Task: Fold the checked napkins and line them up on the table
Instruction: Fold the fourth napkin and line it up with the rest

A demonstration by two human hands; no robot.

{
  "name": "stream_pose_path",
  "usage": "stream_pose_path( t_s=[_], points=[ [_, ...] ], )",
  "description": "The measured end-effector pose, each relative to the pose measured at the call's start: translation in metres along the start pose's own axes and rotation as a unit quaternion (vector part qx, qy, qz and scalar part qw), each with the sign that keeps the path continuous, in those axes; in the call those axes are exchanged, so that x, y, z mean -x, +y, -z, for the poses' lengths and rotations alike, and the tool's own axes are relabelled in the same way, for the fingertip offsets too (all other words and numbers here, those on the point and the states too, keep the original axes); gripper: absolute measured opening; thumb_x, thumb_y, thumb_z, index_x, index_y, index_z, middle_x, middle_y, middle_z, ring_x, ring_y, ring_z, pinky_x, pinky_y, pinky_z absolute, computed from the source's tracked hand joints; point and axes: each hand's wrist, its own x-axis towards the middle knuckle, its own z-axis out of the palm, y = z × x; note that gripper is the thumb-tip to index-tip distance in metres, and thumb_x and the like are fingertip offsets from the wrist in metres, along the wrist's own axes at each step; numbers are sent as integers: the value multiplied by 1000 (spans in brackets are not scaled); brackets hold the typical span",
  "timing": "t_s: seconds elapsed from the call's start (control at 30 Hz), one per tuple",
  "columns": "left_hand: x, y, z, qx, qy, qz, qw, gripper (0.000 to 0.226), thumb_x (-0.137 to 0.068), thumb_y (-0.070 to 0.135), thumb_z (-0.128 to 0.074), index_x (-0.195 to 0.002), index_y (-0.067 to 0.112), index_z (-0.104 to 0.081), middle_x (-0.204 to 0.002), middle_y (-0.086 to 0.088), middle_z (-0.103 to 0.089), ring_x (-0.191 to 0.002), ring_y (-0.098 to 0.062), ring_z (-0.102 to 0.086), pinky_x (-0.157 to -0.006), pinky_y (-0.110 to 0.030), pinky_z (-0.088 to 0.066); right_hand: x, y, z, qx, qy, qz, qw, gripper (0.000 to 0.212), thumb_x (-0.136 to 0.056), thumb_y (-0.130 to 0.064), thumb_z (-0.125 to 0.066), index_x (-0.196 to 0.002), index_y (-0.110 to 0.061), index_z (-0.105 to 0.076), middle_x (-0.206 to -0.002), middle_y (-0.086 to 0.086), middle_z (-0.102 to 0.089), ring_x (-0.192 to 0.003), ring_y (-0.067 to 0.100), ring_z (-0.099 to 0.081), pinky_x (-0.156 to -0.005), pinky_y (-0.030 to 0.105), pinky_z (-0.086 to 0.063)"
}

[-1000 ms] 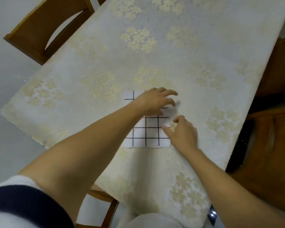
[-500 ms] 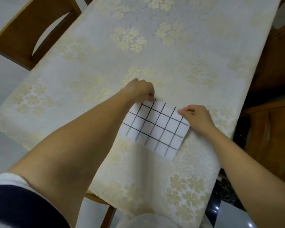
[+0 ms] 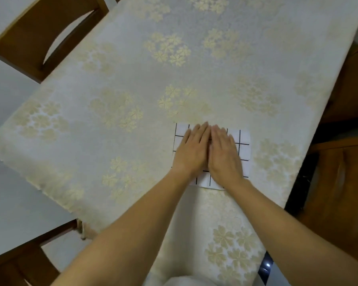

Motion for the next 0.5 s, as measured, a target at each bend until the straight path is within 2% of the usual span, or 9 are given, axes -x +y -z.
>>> stream_pose_path(
  t_s=[0.07, 0.1, 0.17, 0.27, 0.37, 0.43, 0.5],
  points=[
    [5, -5, -6, -39, -30, 19, 999, 61, -108, 38, -9, -165, 18, -4, -173, 1, 2, -159, -18, 5, -129, -43, 1, 5, 13, -9, 62, -17, -1, 998, 64, -105, -42, -2, -161, -11, -8, -169, 4, -6, -156, 21, -3, -127, 46, -7],
    [6, -10, -5, -57, -32, 19, 998, 62, -107, 42, -3, -165, 23, 1, -172, 5, 6, -159, -16, 10, -129, -42, 4, 7, 24, -10, 87, -16, -3, 996, 64, -106, -46, -6, -161, -13, -6, -169, 3, -3, -156, 22, -1, -126, 48, -7],
    [11, -22, 3, -49, -31, 42, 997, 61, -108, 50, -2, -164, 29, 7, -171, 10, 13, -157, -15, 16, -128, -43, 9, 10, 50, -3, 103, -29, -27, 994, 68, -106, -51, -8, -161, -14, 2, -169, 2, 6, -156, 22, 6, -126, 48, -3],
    [20, -42, 13, -64, -30, 117, 991, 64, -105, 55, 5, -162, 27, 18, -168, 9, 25, -155, -17, 24, -127, -48, 10, 15, 82, 8, 98, -52, -61, 992, 68, -103, -54, 1, -159, -17, 15, -167, -1, 20, -153, 18, 21, -126, 44, 6],
    [22, -51, 25, -80, -24, 174, 981, 69, -105, 56, 5, -160, 20, 22, -167, 2, 30, -154, -25, 27, -127, -51, 9, 13, 80, 21, 66, -55, -90, 992, 69, -103, -54, -2, -159, -15, 15, -166, 0, 23, -151, 21, 26, -125, 44, 9],
    [14, -39, 30, -95, 18, 126, 987, 65, -109, 48, -4, -163, 16, 15, -169, -1, 24, -156, -28, 21, -128, -48, 10, 6, 59, 27, 43, 5, -94, 995, 64, -108, -45, -11, -161, -12, 5, -168, 2, 14, -154, 22, 18, -126, 42, 8],
    [0, -20, 24, -90, 16, 20, 996, 62, -112, 40, -15, -165, 13, 0, -173, -2, 8, -159, -27, 12, -129, -45, 7, -6, 26, 24, 23, 23, -63, 997, 60, -109, -36, -20, -161, -12, -1, -169, 1, 6, -155, 22, 11, -126, 41, 6]
  ],
)
